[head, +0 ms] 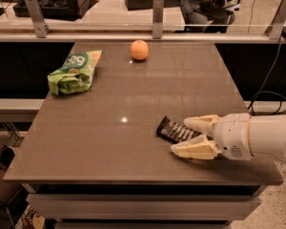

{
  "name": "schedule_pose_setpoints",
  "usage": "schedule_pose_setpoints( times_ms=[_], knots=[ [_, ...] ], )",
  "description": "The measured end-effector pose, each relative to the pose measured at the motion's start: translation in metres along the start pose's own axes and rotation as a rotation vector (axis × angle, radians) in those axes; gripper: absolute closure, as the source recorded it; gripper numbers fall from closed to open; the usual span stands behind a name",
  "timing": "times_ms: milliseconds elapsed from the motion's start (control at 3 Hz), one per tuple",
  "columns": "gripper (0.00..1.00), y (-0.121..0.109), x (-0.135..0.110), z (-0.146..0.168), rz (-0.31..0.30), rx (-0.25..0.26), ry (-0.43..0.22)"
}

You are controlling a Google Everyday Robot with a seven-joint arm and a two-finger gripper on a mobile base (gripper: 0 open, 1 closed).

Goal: Move rxbar chocolate near orange

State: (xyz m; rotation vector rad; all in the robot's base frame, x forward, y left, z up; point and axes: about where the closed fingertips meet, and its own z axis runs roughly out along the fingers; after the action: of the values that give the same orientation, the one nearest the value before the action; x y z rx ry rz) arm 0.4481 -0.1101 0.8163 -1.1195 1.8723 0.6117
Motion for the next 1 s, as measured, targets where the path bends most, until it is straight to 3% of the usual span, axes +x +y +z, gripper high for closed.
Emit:
schedule_pose_setpoints(
  times_ms=[333,667,1000],
  knots=[
    [0.88,0.0013,-0.002,0.0003,-0.005,-0.001,0.001],
    [1.0,0.0025,-0.0037,0.0006,-0.009,-0.001,0.002],
    [1.0,0.0009,-0.0086,0.0,-0.017,0.002,0.013]
  ],
)
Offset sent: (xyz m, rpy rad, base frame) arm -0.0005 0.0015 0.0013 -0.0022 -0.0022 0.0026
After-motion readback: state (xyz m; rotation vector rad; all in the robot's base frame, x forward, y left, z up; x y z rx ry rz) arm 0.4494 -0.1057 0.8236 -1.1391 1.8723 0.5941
